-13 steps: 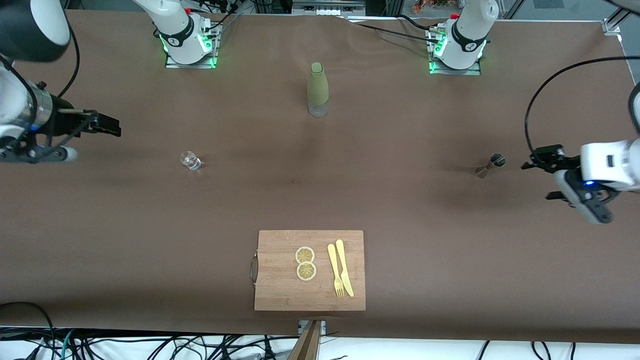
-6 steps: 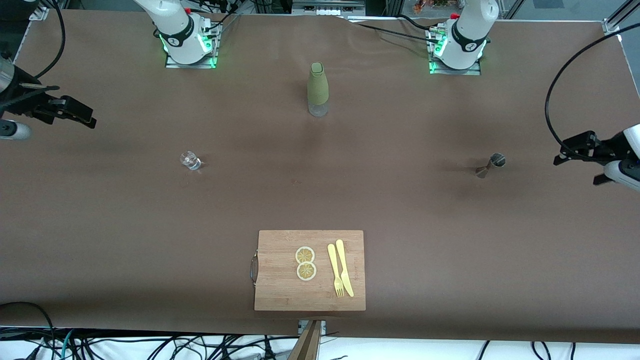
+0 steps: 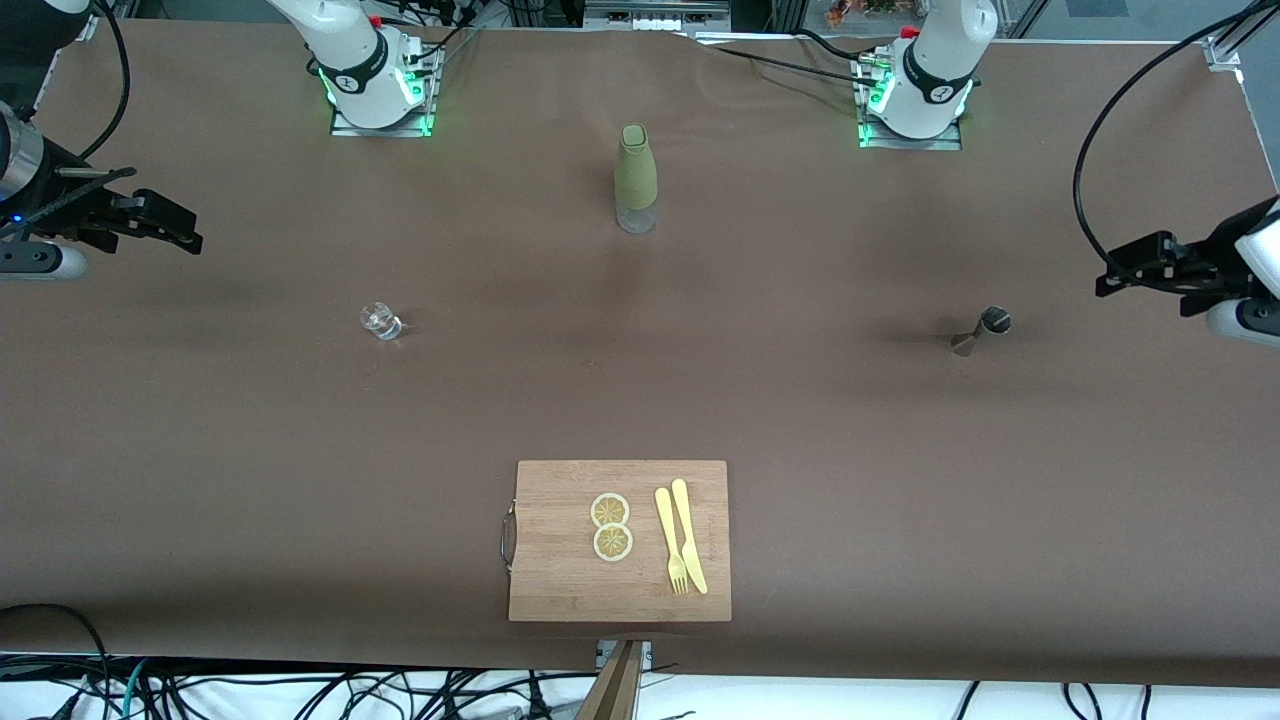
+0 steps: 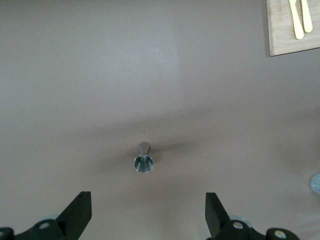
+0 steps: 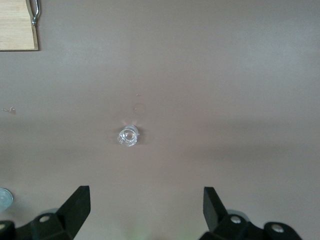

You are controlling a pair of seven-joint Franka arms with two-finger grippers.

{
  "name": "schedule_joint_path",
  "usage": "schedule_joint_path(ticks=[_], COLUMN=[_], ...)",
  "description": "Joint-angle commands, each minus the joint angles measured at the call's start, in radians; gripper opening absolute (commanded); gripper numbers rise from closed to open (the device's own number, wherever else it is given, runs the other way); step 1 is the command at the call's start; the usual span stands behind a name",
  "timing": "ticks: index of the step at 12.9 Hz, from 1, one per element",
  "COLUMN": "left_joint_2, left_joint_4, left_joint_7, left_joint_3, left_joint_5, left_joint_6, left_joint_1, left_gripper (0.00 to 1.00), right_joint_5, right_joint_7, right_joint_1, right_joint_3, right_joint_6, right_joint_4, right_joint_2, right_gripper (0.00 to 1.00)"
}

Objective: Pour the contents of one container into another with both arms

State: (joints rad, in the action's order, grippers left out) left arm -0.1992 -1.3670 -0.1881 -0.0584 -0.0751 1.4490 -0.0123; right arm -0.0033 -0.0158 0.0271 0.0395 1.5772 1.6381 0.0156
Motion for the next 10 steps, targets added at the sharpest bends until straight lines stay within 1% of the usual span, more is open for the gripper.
schedule_joint_path(ticks=[1,10], left_joint_2=[0.037,0.032], left_joint_4=[-0.040,-0.040], left_joint_7=[0.064,0.052], left_joint_3=[0.046,0.048], left_joint_5=[0.032,0.017], left_joint_6=[-0.002,0.001], left_joint_1=[0.009,0.009], left_gripper=[1.00,1.00], right_joint_5=[0.002,-0.011], right_joint_7=[0.010,0.017], right_joint_1=[0.014,0.014], right_joint_3=[0.016,0.010], right_joint_6=[-0.013,-0.013], right_joint_4=[0.008,0.000], right_joint_2=[-0.019,-0.011], right_gripper=[1.00,1.00])
